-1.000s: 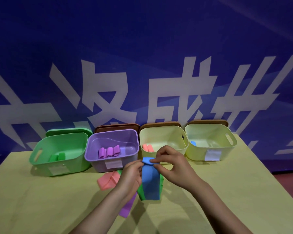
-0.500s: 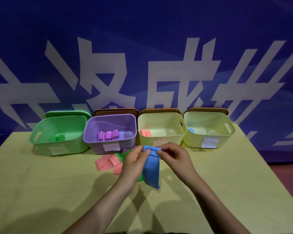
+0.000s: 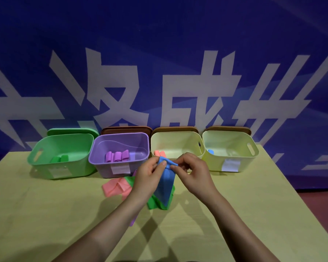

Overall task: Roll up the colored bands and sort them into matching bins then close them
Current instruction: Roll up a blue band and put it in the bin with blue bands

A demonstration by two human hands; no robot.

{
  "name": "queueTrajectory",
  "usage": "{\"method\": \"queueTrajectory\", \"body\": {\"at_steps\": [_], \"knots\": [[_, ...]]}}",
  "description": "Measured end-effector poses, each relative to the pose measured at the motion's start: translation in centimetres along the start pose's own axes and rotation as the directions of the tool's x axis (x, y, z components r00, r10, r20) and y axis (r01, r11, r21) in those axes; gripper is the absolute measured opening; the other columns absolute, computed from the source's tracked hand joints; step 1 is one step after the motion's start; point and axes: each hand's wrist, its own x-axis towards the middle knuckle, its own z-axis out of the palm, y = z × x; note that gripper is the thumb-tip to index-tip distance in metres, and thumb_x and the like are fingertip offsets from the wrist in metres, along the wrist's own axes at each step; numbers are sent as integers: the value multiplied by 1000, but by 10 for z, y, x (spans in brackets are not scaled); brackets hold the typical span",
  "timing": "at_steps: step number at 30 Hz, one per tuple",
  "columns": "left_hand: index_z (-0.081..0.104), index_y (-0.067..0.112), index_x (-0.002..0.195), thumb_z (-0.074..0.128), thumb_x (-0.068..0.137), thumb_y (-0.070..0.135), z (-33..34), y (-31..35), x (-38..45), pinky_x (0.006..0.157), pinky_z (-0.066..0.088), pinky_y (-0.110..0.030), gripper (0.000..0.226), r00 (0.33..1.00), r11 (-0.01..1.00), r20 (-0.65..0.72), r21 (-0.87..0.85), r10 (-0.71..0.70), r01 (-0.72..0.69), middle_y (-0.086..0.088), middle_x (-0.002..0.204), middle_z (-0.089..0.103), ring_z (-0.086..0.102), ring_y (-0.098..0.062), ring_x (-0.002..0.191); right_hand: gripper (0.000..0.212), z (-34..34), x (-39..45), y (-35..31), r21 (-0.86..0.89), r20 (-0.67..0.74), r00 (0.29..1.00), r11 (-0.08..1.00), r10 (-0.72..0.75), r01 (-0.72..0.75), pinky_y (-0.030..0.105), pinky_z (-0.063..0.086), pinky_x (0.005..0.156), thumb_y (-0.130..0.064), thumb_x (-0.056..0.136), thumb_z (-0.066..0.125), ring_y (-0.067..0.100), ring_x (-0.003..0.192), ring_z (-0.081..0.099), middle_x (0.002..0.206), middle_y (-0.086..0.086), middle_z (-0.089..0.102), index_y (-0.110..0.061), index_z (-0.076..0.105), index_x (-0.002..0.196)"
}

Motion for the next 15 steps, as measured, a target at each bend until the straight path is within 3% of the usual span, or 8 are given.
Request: {"method": "queueTrajectory", "body": {"at_steps": [2, 4, 7, 11, 15], "knots": [[69, 9, 84, 57, 94, 15, -1, 5, 6, 72, 42, -29, 16, 997, 993, -10, -89, -74, 73, -10, 79, 65, 58, -13, 80, 7, 0, 7, -4, 0, -32, 999, 1000, -12, 12, 14, 40, 60, -24, 78, 70, 9, 62, 52, 70, -8, 57, -24, 64, 74], [70, 16, 77, 61, 91, 22, -1, 6, 8, 67, 39, -31, 18, 982, 968, -11, -170, -190, 185, -7, 77, 61, 55, -18, 77, 9, 1, 10, -5, 15, -73, 997, 1000, -22, 24, 13, 40, 61, -21, 78, 69, 8, 65, 53, 72, -10, 58, -28, 64, 76], [74, 17, 73, 61, 90, 30, -2, 1, 8, 73, 42, -37, 25, 946, 907, 4, -286, -323, 310, -13, 83, 65, 59, -26, 80, 15, -2, 12, 0, -39, -99, 991, 996, -88, 84, 13, 41, 63, -7, 79, 70, 7, 67, 54, 74, -10, 57, -22, 69, 81], [72, 13, 86, 61, 87, 26, -2, -3, 5, 74, 37, -36, 18, 943, 877, 8, -365, -332, 311, -15, 87, 61, 54, -26, 86, 13, 0, 8, 11, -172, 0, 980, 966, -198, 195, 13, 41, 64, -9, 80, 69, -1, 68, 50, 77, -12, 50, -12, 73, 92], [74, 17, 90, 57, 93, 29, -1, -5, 2, 82, 45, -39, 21, 948, 896, 13, -323, -318, 305, -13, 95, 70, 63, -27, 92, 13, -1, 7, 16, -232, 63, 951, 922, -303, 310, 20, 47, 65, -12, 83, 67, 8, 71, 56, 82, -4, 59, -10, 73, 95]]}}
